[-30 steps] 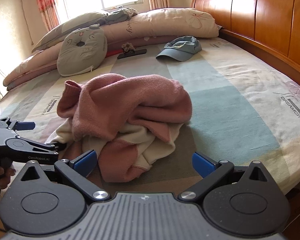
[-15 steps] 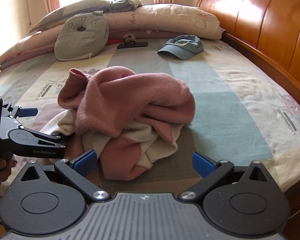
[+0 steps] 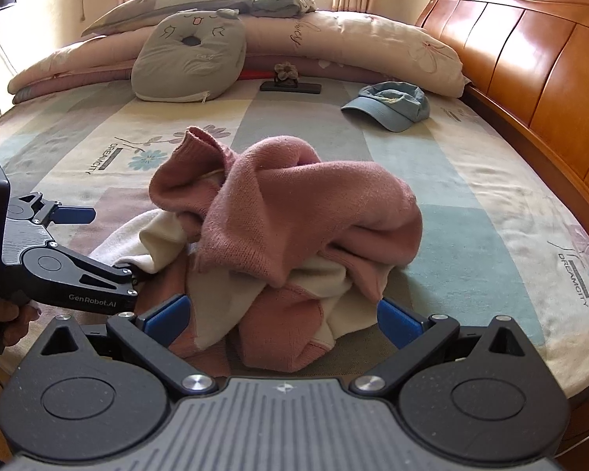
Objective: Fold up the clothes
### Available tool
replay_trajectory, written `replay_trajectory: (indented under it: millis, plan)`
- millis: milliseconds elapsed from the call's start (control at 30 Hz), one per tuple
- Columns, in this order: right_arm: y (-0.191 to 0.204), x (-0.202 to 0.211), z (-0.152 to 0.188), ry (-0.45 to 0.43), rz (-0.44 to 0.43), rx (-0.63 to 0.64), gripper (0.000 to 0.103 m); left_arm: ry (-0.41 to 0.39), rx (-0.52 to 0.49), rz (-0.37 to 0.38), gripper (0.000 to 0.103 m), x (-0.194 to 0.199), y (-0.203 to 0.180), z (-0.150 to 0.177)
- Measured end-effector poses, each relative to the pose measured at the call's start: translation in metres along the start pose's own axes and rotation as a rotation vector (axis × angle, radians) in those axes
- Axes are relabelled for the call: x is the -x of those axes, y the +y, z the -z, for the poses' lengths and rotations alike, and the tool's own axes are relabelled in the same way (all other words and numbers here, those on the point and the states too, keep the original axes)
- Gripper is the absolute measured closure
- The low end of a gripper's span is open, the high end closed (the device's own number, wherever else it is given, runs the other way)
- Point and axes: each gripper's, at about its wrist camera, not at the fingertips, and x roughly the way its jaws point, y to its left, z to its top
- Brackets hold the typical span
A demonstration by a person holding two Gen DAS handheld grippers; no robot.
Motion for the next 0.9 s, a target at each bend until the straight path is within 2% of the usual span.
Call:
replay_trajectory:
  millis: [300,400,700,767,900]
  plan:
    - [-0.003,0.004,0.002,-0.011,0.009,-0.001,0.0,-0.018,0.089,-0.097,0.0,0.013,0.035,0.001]
    - [-0.005,0.002,0.004,-0.008,0.002,-0.007,0.0,-0.013,0.091,-0.091,0.001,0.016,0.038,0.0]
    - [-0.01,-0.013,0.004,0.009,0.004,0.037,0.0,-0.025,-0.073,-0.002,0.001,0.004,-0.006,-0.019]
    - [-0.012,-0.019,0.003,0.017,0.019,0.067,0.0,-0.04,-0.1,-0.025,0.001,0.001,-0.01,-0.024]
    - [-0.021,-0.033,-0.001,0.037,0.038,0.116,0.0,-0.037,-0.04,-0.111,0.001,-0.004,0.015,-0.032]
